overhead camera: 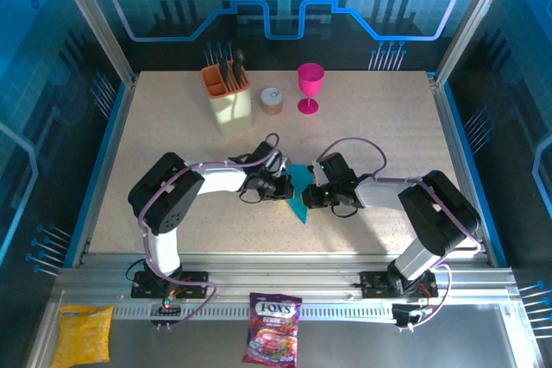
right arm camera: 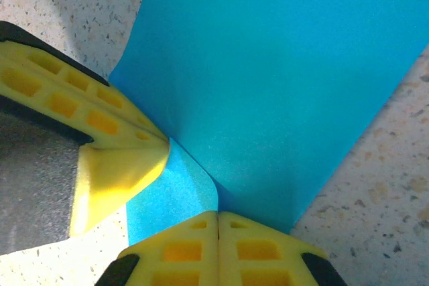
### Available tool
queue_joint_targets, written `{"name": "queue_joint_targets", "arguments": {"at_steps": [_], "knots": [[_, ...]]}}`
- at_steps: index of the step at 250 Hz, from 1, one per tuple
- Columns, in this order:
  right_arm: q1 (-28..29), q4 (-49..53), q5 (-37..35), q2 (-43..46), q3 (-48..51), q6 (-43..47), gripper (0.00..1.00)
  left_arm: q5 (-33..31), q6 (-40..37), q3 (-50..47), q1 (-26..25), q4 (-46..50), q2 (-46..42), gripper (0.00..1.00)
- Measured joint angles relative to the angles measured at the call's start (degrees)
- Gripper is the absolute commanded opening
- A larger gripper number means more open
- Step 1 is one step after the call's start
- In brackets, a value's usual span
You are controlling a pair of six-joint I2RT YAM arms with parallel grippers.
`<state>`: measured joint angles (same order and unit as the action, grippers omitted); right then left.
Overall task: Fold a paper plane with a square sheet of paper (pick it up from the middle)
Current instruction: Third fold the triangle at the center of the table.
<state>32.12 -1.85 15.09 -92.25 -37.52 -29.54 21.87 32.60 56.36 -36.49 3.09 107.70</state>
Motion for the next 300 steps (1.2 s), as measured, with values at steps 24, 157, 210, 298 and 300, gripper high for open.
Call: {"name": "queue_joint_targets", "arguments": {"at_steps": [24, 157, 210, 298, 300], "knots": [[0.0, 1.3, -0.1, 0.5, -0.2, 0.0, 0.14, 0.0, 0.0, 0.0, 0.0, -0.6, 0.2, 0.00], [5.9, 6.1, -3.6, 13.0, 1.7, -6.2, 0.03, -0.2, 0.1, -0.3, 0.0, -1.7, 0.3, 0.00], [9.8, 4.7, -4.4, 8.3, 1.1, -7.8, 0.00, -0.2, 0.0, -0.3, 0.0, -1.7, 0.3, 0.00], [10.4, 2.0, -4.4, 3.2, -0.4, -9.1, 0.00, -0.2, 0.0, -0.3, 0.0, -1.7, 0.3, 0.00], [10.4, 2.0, -4.4, 3.2, -0.4, -9.0, 0.00, -0.2, 0.0, -0.3, 0.0, -1.7, 0.3, 0.00]]}}
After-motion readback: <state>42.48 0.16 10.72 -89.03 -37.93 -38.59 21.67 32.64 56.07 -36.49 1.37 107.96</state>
